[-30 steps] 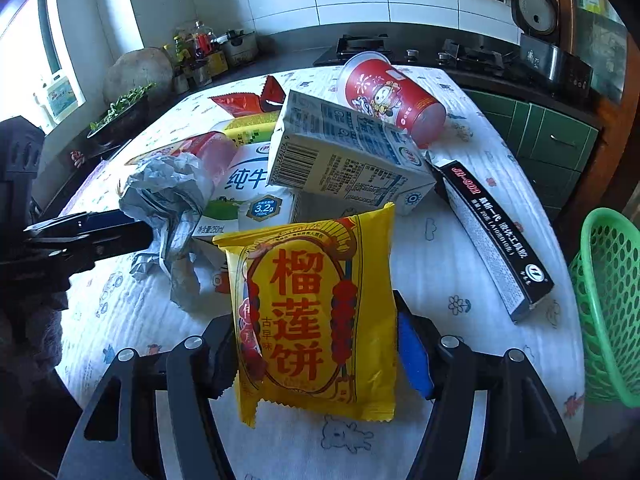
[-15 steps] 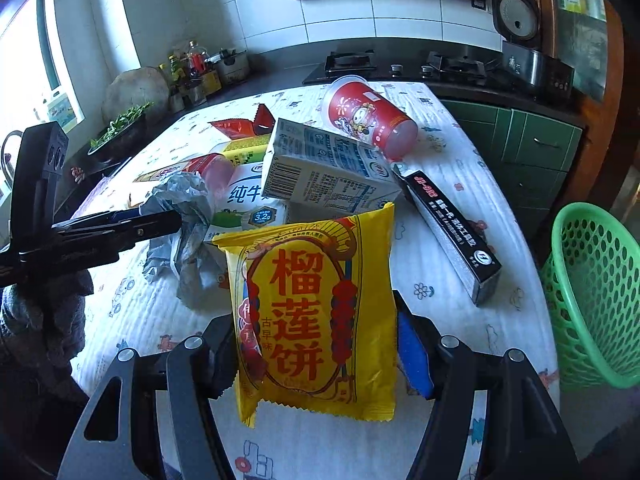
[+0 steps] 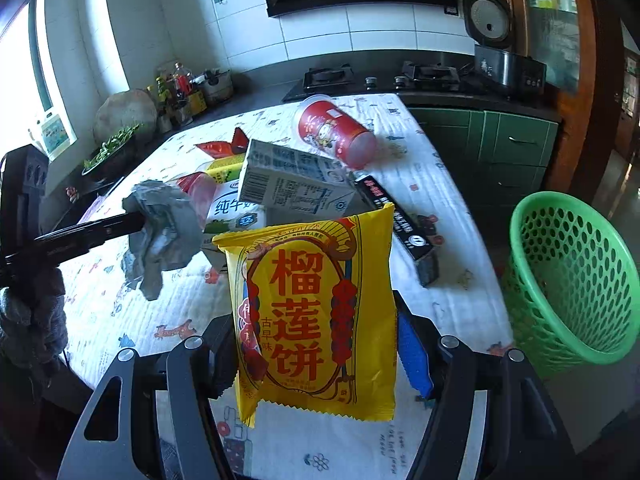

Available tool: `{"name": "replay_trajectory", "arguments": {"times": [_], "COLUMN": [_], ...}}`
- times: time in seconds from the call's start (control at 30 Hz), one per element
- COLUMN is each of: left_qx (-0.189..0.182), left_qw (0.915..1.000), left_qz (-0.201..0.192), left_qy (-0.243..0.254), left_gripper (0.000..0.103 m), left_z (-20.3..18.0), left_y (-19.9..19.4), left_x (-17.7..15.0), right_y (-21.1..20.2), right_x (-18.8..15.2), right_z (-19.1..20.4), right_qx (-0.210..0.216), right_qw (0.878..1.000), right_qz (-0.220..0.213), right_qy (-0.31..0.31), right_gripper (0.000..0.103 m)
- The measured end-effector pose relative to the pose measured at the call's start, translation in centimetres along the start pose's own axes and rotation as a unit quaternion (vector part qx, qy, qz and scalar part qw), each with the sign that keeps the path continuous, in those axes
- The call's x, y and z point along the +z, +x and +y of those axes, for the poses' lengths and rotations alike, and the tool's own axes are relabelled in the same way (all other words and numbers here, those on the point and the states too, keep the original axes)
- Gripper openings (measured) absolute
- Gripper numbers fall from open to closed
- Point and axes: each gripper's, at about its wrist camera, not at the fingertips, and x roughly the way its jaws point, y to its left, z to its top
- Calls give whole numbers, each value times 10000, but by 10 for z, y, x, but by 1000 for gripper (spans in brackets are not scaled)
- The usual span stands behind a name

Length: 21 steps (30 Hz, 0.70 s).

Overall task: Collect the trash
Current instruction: 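Grasp the yellow durian-cake packet with the right tool while the left tool grasps crumpled paper, then carry both items over the green basket and open both tools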

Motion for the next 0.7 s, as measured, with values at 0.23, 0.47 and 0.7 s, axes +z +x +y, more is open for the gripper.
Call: {"name": "replay_trajectory", "arguments": {"times": [0.23, 0.47, 0.7], "left_qx": [-504, -957, -1207], "left_qw": [9986, 9940, 9887], "left_qz": [-31, 91, 287], "left_qy": [184, 524, 844], "left_gripper": [18, 18, 18], "left_z": [-34, -90, -143], "left_y": [-11, 13, 51], "left_x": [10, 31, 54], "right_y": [-16, -29, -25], "right_x": [2, 5, 4], "right_z": [-42, -111, -187], "right_qx": [-391, -1073, -1686], "right_qw": [9987, 9913, 9786], "right_qz": [-112, -109, 72], "right_qy": [314, 753, 1180], "right_gripper": [64, 64, 64]}}
